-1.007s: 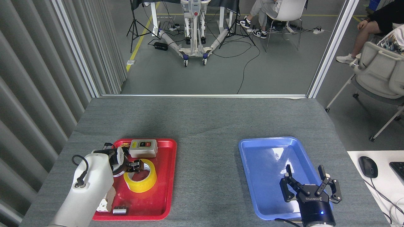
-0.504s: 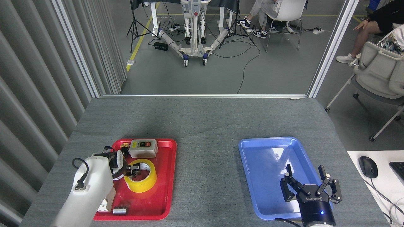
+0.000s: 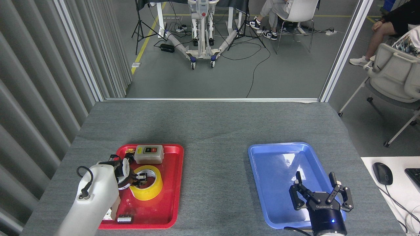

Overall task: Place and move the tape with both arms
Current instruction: 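Lower the left gripper and grasp the yellow tape roll's rim, then lift the tape roll and carry it toward the blue tray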

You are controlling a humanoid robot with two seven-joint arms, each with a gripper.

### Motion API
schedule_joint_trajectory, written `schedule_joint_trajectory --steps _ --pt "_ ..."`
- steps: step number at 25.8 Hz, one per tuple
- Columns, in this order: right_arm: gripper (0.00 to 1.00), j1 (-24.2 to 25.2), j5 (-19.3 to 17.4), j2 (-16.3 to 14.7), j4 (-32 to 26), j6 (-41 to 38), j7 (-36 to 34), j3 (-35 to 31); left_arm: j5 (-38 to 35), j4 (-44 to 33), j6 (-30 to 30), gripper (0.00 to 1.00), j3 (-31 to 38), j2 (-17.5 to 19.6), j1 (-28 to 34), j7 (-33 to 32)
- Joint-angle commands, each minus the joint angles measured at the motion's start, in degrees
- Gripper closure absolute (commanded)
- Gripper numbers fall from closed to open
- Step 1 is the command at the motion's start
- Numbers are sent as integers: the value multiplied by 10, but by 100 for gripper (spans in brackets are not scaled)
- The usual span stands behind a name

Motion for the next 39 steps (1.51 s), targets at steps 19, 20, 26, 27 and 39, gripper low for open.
schedule_joint_trajectory --steps 19,20,26,27,39 --pt "0 7 0 0 0 0 0 3 279 -85 9 100 32 32 13 -203" --pt "0 7 0 -1 0 0 0 3 305 -93 11 100 32 31 13 -206" --pt "0 7 0 0 0 0 0 2 361 -146 45 100 34 20 40 -206" --pt "0 7 0 0 0 0 0 2 372 -153 56 100 35 17 45 -205" --pt "0 10 0 -2 0 0 0 1 677 -209 292 100 -6 -19 53 -65"
